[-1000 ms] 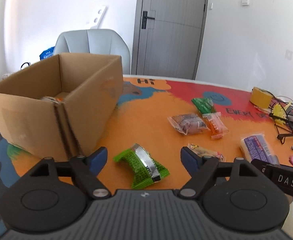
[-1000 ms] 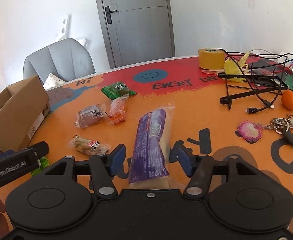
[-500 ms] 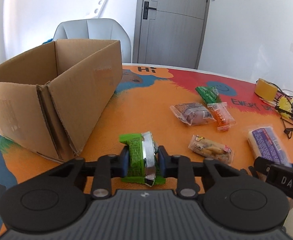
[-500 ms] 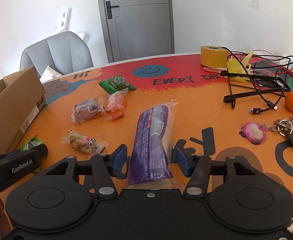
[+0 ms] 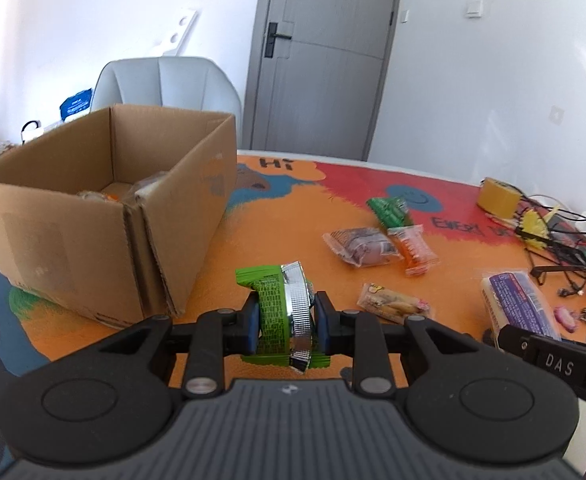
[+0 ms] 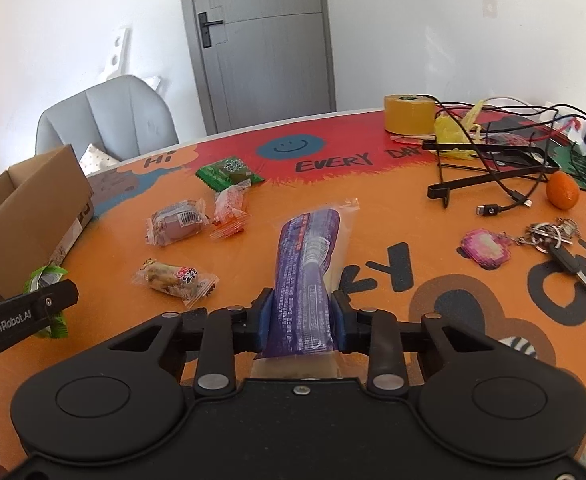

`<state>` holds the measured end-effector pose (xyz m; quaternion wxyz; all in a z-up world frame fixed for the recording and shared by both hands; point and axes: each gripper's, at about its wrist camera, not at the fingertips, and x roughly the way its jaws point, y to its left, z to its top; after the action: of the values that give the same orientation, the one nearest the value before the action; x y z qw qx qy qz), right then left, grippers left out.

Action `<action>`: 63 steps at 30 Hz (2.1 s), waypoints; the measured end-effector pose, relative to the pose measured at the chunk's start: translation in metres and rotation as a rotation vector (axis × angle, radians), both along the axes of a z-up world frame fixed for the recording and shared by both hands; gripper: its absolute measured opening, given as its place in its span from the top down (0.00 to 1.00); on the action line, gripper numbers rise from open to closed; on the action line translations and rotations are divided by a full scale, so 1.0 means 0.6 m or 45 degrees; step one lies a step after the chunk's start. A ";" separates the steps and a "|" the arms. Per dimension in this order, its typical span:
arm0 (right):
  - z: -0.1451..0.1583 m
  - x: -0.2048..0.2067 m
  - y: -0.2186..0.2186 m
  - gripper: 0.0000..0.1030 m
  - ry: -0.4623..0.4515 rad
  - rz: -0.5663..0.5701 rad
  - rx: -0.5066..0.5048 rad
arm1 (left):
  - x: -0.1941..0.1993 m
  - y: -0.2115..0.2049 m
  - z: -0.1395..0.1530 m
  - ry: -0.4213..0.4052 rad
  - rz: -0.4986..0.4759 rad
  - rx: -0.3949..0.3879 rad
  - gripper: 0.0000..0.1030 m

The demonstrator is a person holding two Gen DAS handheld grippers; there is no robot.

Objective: Organize snacks
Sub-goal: 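Carry the green snack and purple bar into the box and open both tools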

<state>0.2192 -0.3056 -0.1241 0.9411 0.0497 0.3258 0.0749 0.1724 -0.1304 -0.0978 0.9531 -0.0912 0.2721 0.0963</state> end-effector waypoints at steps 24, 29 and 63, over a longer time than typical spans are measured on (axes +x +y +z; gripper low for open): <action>0.097 -0.093 0.095 0.70 -0.203 0.083 0.070 | -0.095 0.091 0.107 -0.137 -0.038 0.053 0.74; 0.112 -0.101 0.120 0.70 -0.232 0.118 0.073 | -0.108 0.120 0.118 -0.148 -0.009 0.056 0.74; 0.138 -0.017 0.295 0.70 -0.223 0.323 0.053 | -0.003 0.301 0.138 -0.126 0.127 0.066 0.74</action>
<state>0.2087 -0.1287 -0.0415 0.9477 0.0209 0.2444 0.2041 0.1705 0.0505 -0.0152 0.9614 -0.0847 0.2171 0.1460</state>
